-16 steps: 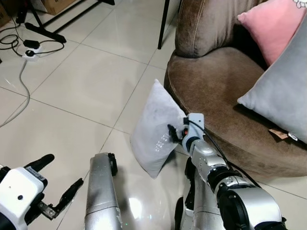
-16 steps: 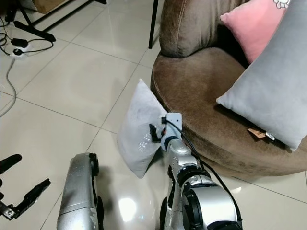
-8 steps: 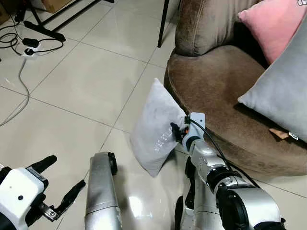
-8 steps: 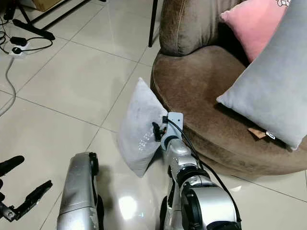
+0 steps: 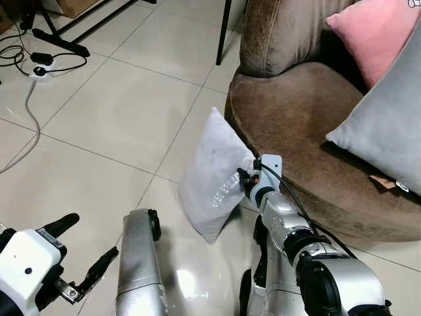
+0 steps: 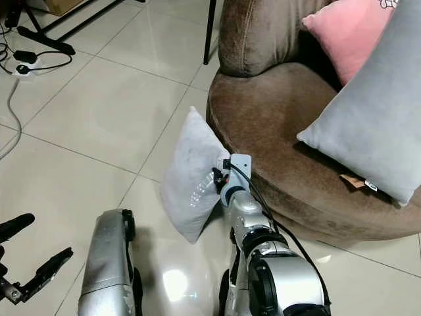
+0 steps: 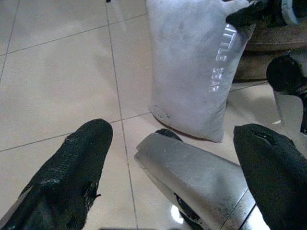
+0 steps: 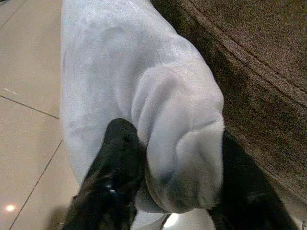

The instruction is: Move the pillow to the sofa from floor

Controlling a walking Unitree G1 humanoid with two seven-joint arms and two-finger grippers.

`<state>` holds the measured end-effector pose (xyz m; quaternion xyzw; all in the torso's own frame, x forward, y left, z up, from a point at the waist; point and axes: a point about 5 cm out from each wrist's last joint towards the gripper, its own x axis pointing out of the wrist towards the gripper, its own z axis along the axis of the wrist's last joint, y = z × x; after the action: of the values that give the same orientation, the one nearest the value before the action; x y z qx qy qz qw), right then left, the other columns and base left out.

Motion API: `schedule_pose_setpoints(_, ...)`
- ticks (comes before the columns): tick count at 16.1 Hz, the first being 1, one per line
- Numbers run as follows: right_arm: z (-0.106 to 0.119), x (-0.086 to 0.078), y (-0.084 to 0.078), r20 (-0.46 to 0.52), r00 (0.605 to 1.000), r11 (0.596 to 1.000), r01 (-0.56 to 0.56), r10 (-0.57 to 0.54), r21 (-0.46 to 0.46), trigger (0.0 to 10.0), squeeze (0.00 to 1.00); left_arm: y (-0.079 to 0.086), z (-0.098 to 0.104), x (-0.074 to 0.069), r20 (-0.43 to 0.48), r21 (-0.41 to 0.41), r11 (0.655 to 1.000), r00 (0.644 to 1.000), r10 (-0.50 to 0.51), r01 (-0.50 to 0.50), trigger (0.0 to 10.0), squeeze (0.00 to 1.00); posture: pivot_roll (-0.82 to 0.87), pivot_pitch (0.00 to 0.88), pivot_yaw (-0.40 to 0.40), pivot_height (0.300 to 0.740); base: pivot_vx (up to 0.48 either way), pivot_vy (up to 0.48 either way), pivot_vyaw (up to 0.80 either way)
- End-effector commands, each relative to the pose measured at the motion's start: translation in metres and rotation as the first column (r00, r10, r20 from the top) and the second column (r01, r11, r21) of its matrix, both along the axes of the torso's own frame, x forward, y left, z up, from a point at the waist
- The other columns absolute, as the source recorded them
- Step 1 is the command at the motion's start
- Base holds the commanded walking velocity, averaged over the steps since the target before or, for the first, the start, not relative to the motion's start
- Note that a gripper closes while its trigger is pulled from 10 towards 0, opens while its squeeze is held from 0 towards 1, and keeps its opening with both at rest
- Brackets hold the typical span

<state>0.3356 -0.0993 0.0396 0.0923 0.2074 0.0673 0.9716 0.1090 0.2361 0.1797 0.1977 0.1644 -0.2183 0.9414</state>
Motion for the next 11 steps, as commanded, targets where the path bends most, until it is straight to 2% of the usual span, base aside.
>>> schedule_pose_setpoints(1,-0.005,-0.004,0.000,-0.014,1.000,1.000,0.002,-0.002,0.005,0.0,0.00,-0.005,0.003,-0.002,0.000,-0.012,1.000,1.000,-0.024,0.024,10.0,0.00,0.29,0.213,-0.059,0.490,0.000,0.000,0.00)
schedule_pose_setpoints(6,-0.008,-0.007,0.001,-0.016,1.000,1.000,-0.007,0.007,0.008,0.0,0.00,-0.007,0.002,-0.004,-0.009,-0.045,0.999,0.999,-0.032,0.032,10.0,0.00,0.29,0.199,-0.068,0.490,0.000,0.000,0.00)
schedule_pose_setpoints(11,-0.012,-0.011,0.005,-0.022,0.998,0.998,-0.054,0.055,0.045,0.0,0.00,-0.014,-0.011,-0.008,-0.062,-0.145,0.989,0.997,-0.042,0.033,10.0,0.00,0.29,0.099,-0.112,0.490,0.000,0.000,0.00)
